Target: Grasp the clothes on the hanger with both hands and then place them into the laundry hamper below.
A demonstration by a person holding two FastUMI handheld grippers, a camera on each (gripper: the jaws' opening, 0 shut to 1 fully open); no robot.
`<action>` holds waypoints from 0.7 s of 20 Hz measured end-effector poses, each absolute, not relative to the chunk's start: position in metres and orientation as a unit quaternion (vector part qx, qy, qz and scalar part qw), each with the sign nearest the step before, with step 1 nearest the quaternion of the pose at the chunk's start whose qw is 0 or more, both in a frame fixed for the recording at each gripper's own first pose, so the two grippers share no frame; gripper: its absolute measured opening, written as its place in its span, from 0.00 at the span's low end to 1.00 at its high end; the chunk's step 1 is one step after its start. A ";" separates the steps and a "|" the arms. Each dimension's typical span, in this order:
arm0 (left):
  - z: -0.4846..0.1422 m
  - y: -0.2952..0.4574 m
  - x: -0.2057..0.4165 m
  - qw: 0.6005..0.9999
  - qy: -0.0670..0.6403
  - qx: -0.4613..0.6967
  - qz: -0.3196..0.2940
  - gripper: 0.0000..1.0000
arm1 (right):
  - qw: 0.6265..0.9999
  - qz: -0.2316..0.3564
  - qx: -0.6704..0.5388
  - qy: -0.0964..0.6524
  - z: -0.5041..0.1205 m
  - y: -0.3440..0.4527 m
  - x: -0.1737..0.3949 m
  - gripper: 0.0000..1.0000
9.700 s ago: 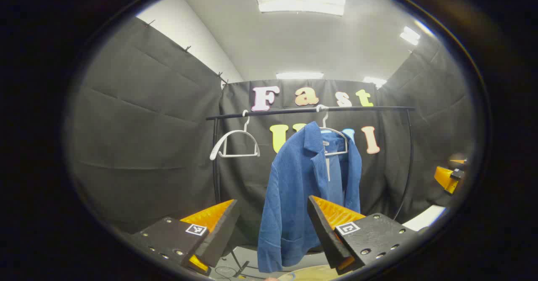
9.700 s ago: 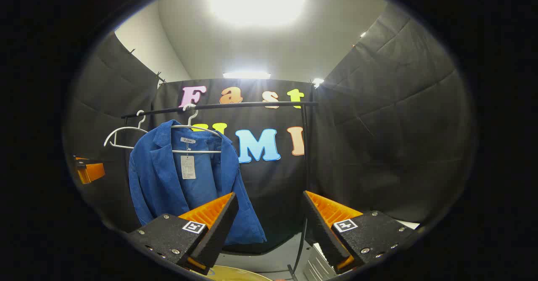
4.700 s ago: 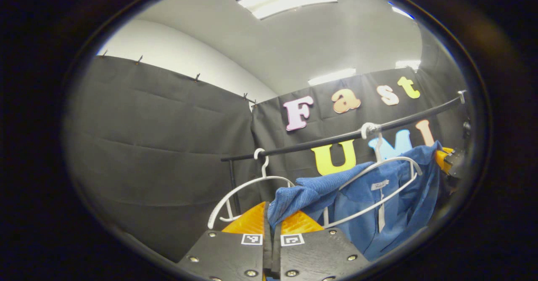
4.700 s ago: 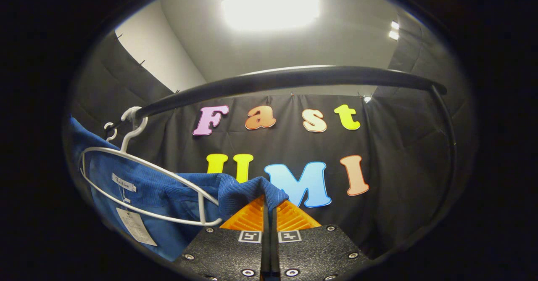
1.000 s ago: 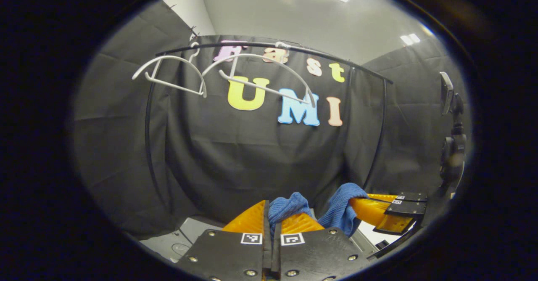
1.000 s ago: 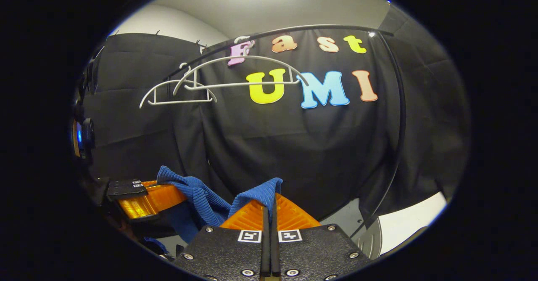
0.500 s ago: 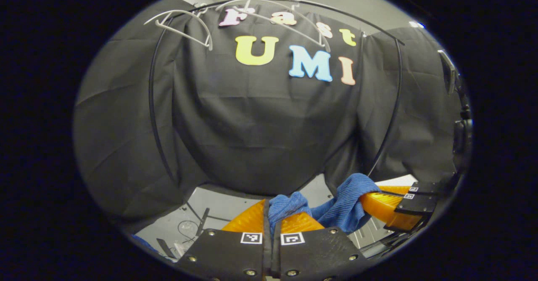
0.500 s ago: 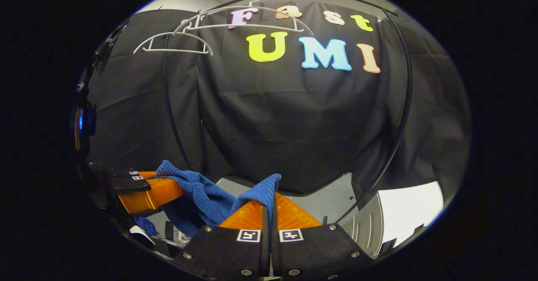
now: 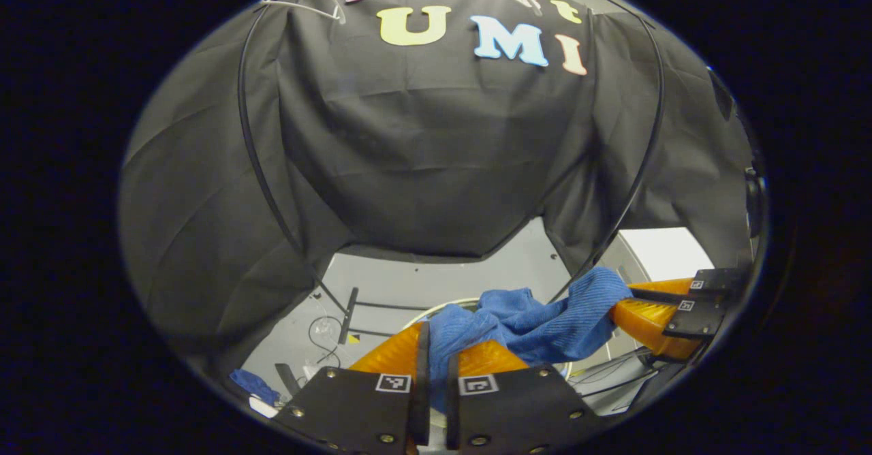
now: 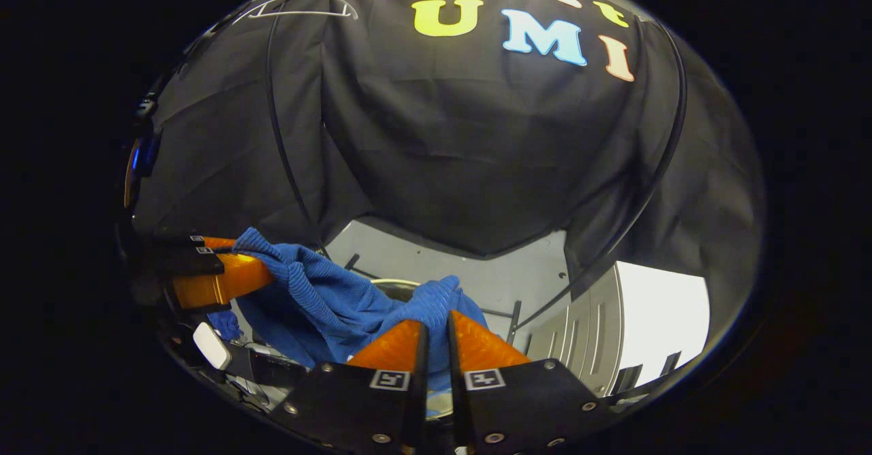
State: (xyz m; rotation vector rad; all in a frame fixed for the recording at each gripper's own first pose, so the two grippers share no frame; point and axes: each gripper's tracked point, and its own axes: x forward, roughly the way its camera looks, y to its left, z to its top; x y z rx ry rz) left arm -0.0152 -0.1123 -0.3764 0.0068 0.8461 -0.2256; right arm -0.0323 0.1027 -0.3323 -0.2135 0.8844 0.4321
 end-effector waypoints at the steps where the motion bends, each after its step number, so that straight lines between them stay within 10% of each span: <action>1: -0.376 -0.110 -0.017 0.906 0.410 0.004 -0.107 0.28 | 0.875 0.209 -0.104 0.424 -0.333 0.104 -0.032 0.31; 5: -0.356 -0.107 -0.008 0.920 0.377 0.023 -0.101 1.00 | 0.879 0.209 -0.112 0.414 -0.324 0.102 -0.033 0.83; 14: -0.238 -0.092 0.009 0.962 0.257 0.013 -0.095 0.95 | 0.933 0.171 -0.070 0.308 -0.222 0.086 -0.006 0.94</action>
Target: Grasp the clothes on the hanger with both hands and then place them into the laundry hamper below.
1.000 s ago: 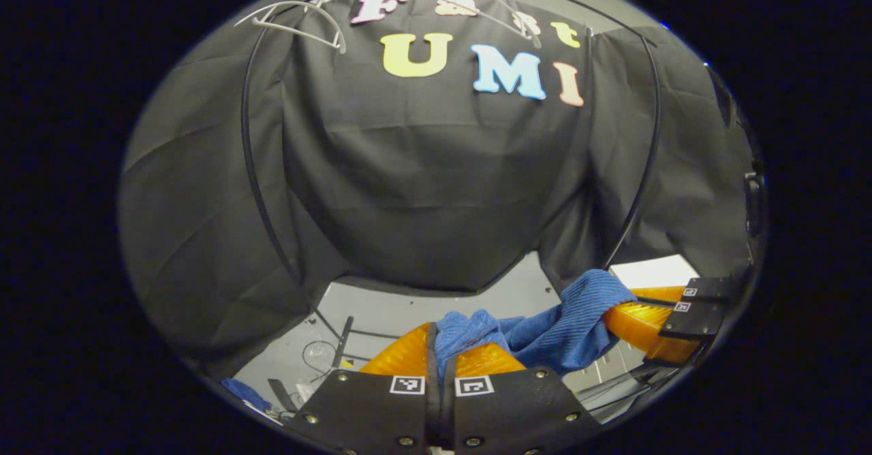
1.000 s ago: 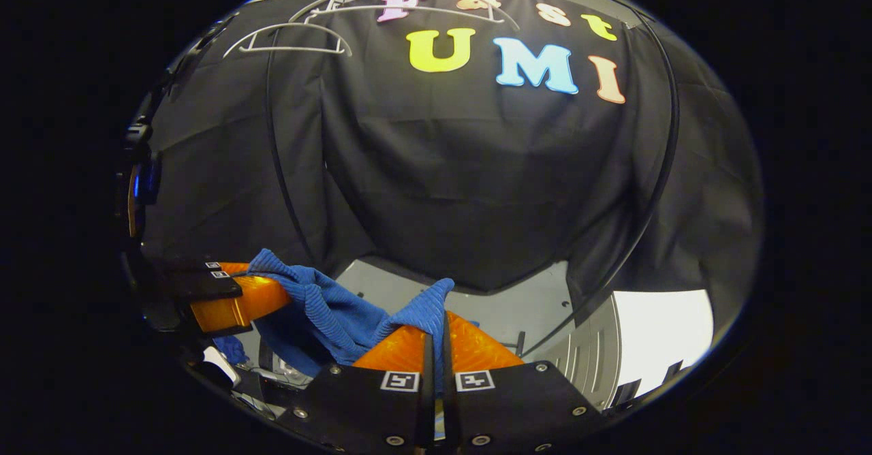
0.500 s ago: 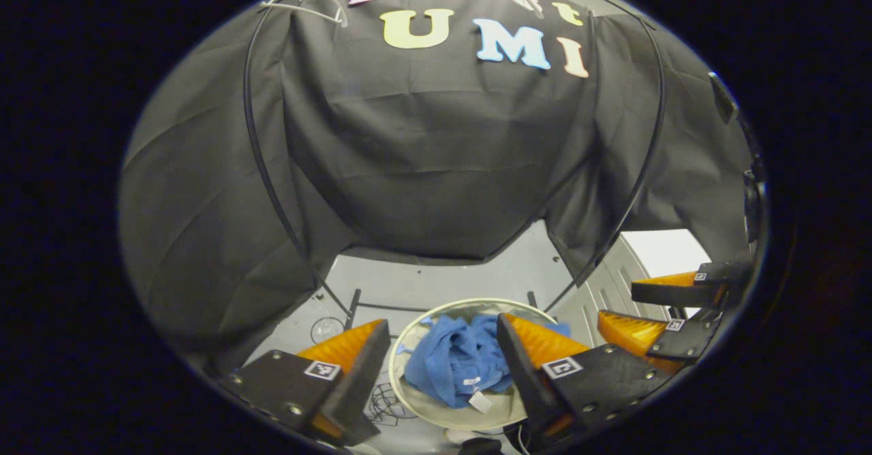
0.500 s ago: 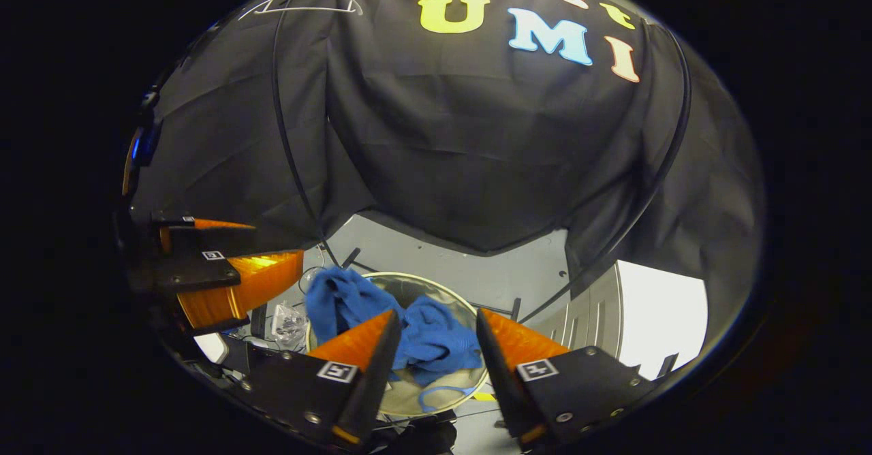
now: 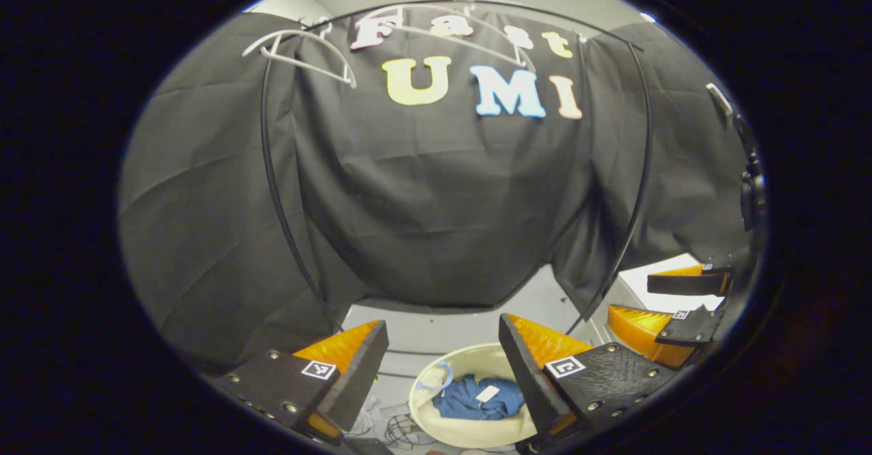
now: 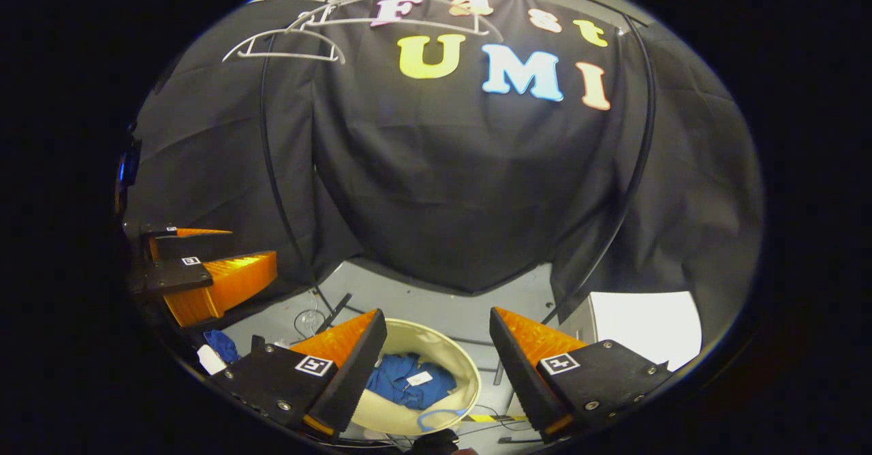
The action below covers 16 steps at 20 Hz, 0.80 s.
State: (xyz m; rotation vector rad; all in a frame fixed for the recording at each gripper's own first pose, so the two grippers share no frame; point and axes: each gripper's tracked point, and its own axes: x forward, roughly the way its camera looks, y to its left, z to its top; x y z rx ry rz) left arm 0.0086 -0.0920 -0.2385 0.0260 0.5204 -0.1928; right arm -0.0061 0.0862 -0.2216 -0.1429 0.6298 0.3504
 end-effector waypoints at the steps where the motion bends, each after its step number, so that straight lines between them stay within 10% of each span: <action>1: -0.217 -0.089 0.013 0.967 0.239 0.009 -0.094 0.95 | 0.941 0.166 -0.064 0.287 -0.204 0.083 -0.001 0.94; 16: -0.001 -0.013 0.008 0.998 0.046 -0.004 -0.051 0.99 | 0.992 0.086 -0.052 0.082 0.000 -0.010 0.007 0.94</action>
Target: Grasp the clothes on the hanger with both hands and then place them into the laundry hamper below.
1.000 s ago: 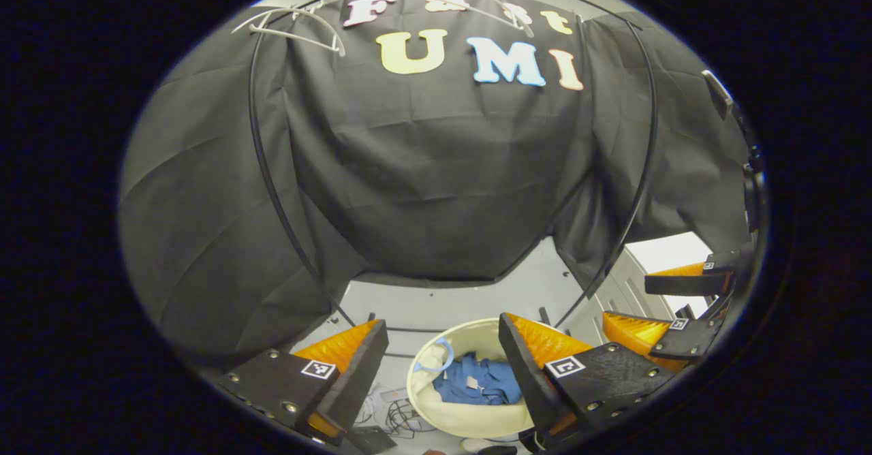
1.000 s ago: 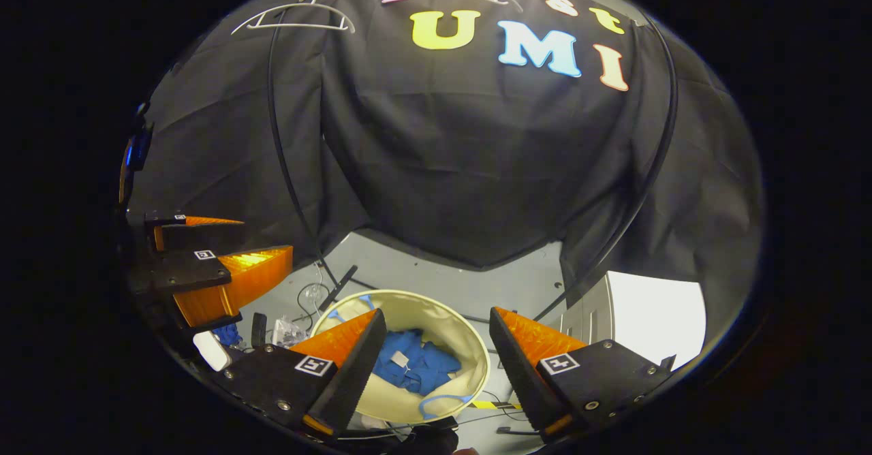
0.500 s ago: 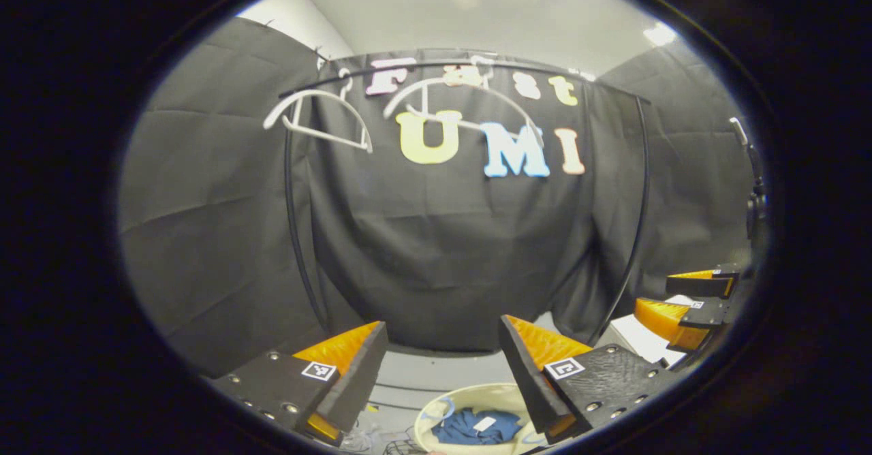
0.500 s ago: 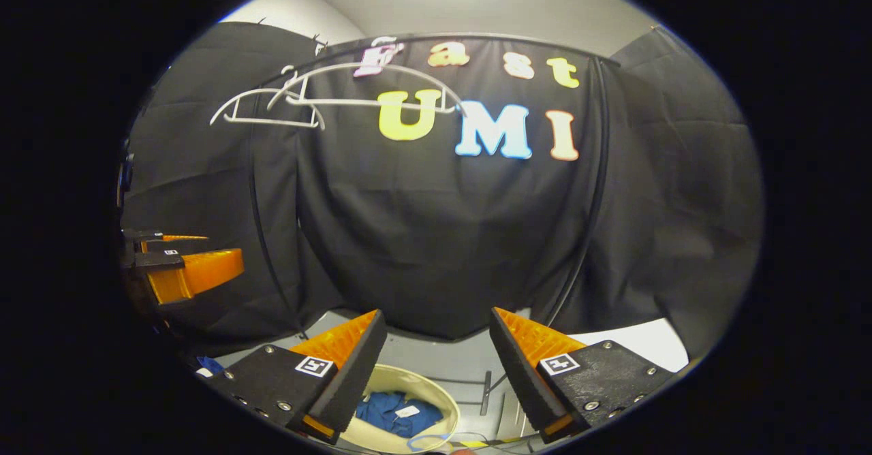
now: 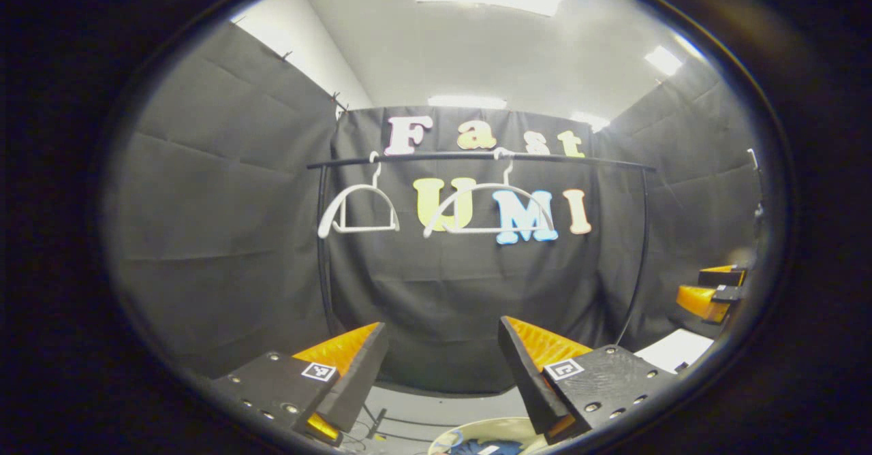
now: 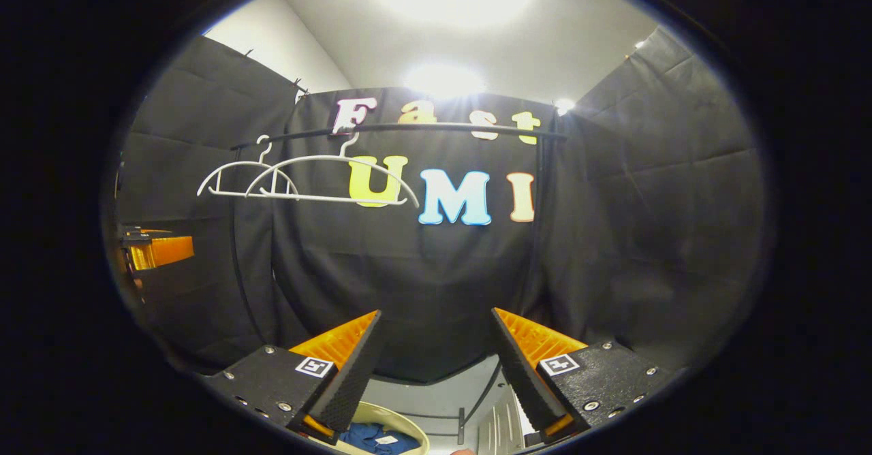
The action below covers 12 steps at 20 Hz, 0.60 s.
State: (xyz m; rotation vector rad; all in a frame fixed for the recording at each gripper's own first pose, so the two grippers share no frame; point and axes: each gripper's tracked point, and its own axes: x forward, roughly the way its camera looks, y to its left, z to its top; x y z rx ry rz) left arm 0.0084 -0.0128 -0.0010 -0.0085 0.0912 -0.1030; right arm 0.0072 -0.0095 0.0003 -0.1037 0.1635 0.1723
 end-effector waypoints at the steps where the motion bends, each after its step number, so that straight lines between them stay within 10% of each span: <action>1: 0.008 -0.006 0.006 0.998 0.039 0.002 -0.045 0.99 | 0.993 0.079 -0.053 0.073 0.007 -0.017 0.005 0.93; 12: 0.035 0.031 -0.029 1.000 -0.005 0.018 0.003 0.99 | 0.999 0.026 -0.020 0.020 0.043 -0.057 -0.013 0.94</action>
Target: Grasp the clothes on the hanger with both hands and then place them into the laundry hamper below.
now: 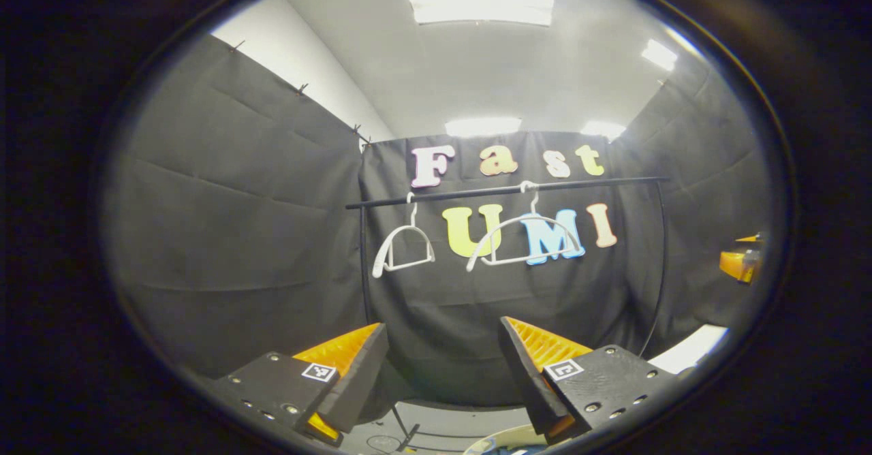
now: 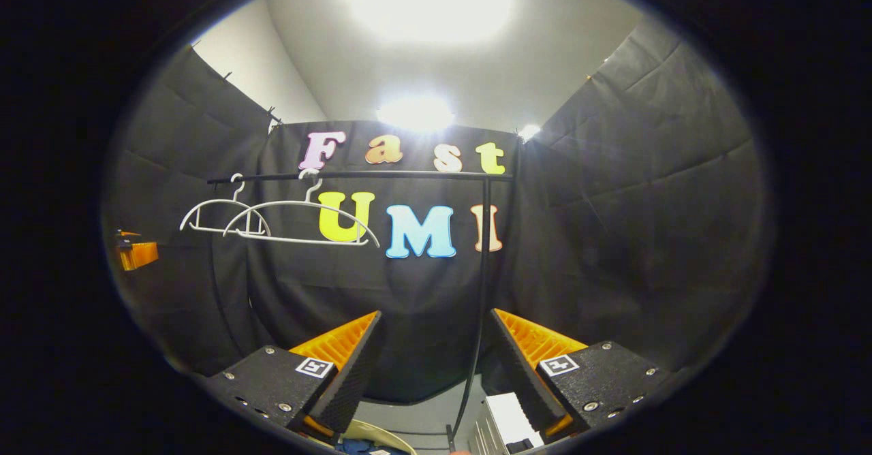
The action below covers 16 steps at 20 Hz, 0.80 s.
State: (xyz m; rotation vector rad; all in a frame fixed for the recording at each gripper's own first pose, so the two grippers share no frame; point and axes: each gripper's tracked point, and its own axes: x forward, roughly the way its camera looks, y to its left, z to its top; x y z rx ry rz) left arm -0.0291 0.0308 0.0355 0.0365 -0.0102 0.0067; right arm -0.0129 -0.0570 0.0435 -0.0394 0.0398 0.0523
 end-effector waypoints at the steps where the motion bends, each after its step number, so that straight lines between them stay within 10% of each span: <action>1: 0.036 0.032 -0.031 1.000 -0.006 0.017 0.006 0.99 | 0.999 0.023 -0.012 0.020 0.043 -0.058 -0.014 0.93; 16: 0.039 0.037 -0.049 1.000 -0.015 0.008 0.020 0.99 | 1.000 -0.009 -0.006 0.011 0.045 -0.083 -0.027 0.94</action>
